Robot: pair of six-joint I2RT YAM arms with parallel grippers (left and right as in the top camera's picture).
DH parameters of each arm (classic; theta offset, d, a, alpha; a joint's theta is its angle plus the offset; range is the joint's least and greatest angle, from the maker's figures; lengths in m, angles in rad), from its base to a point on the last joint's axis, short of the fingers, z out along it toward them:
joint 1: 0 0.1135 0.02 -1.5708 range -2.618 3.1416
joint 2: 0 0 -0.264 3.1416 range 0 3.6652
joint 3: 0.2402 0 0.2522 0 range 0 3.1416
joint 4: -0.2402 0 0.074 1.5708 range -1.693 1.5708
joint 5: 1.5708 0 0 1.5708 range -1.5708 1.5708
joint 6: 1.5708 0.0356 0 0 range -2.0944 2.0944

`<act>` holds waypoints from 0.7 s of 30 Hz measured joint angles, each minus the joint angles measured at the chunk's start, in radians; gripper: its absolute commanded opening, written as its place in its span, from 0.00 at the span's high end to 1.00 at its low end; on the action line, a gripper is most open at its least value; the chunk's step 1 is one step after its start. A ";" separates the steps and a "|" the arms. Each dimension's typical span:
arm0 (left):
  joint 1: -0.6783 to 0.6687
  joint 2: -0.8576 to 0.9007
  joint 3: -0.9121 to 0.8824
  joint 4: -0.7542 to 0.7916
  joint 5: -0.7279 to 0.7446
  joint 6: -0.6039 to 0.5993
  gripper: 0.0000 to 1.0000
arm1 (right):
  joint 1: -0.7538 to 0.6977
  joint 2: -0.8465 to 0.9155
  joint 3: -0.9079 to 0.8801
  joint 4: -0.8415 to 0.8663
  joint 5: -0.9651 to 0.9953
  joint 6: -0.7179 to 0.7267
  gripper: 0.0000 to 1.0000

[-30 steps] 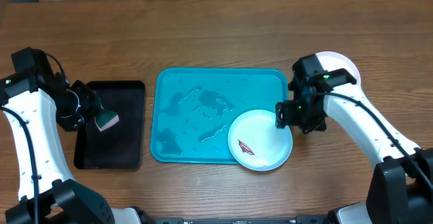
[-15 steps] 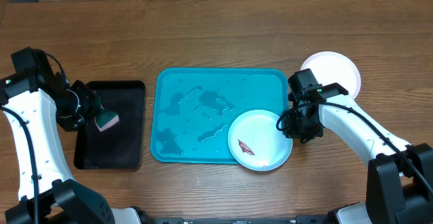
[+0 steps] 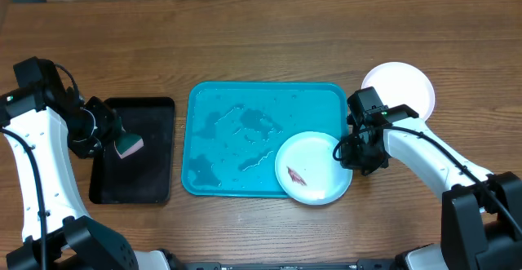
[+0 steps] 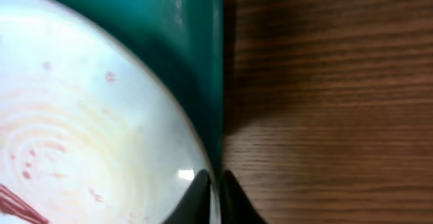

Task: Clean dirty plates on tray and stack at the side
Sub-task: 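Reach the right gripper to the light-blue plate and drag it to tray center, then grip the light-blue plate rim with the right gripper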

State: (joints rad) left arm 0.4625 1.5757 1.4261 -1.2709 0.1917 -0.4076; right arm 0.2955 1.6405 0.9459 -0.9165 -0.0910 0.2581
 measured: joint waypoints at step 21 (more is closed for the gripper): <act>0.000 0.000 0.000 0.000 0.004 0.000 0.96 | 0.089 0.005 0.097 0.203 -0.231 0.051 0.96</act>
State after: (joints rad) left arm 0.4625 1.5757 1.4261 -1.2709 0.1959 -0.4076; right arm 0.3840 1.6459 1.0431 -0.7139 -0.3218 0.3096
